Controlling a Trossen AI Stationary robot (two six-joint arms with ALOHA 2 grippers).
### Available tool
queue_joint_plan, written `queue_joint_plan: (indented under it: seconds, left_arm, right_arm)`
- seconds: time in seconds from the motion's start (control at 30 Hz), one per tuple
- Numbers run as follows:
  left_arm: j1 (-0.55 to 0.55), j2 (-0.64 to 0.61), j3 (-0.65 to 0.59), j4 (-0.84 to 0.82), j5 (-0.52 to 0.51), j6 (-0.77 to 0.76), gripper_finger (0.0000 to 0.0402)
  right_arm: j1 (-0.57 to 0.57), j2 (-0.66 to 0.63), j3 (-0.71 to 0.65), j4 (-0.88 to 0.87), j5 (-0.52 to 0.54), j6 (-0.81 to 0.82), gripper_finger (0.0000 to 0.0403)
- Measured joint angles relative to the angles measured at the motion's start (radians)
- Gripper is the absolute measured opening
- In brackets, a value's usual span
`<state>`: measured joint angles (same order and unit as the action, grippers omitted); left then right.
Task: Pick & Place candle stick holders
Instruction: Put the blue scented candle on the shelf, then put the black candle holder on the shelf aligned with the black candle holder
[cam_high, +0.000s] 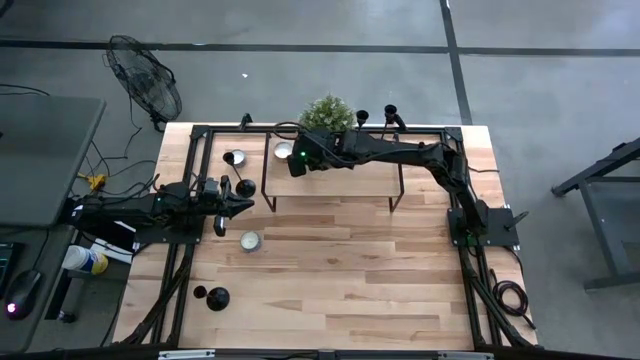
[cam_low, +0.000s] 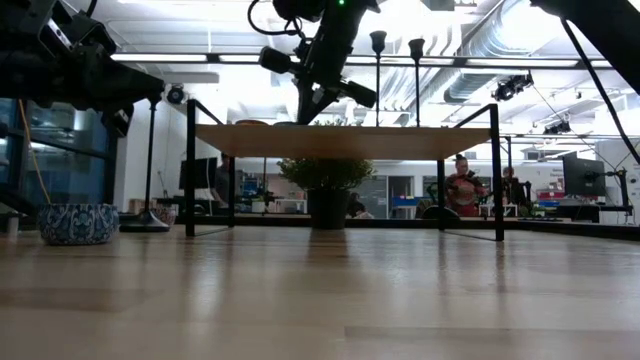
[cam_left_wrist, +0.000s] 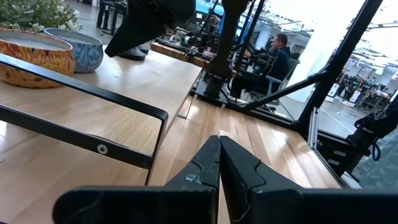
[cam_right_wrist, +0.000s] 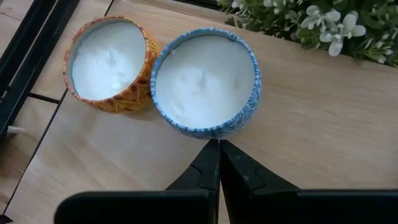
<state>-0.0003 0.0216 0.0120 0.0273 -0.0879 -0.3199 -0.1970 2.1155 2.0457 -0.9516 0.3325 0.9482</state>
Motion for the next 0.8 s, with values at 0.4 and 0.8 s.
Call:
queue_joint_plan:
  seconds: [0.4,0.8]
  left_arm:
    - [0.0,0.0,0.0,0.0,0.0,0.0,0.0001]
    - [0.0,0.0,0.0,0.0,0.0,0.0,0.0001]
  right_arm:
    - [0.083,-0.064,0.001,-0.119,0.002,-0.002,0.0]
    - [0.241,-0.174,-0.002,-0.292,0.016,-0.3,0.0]
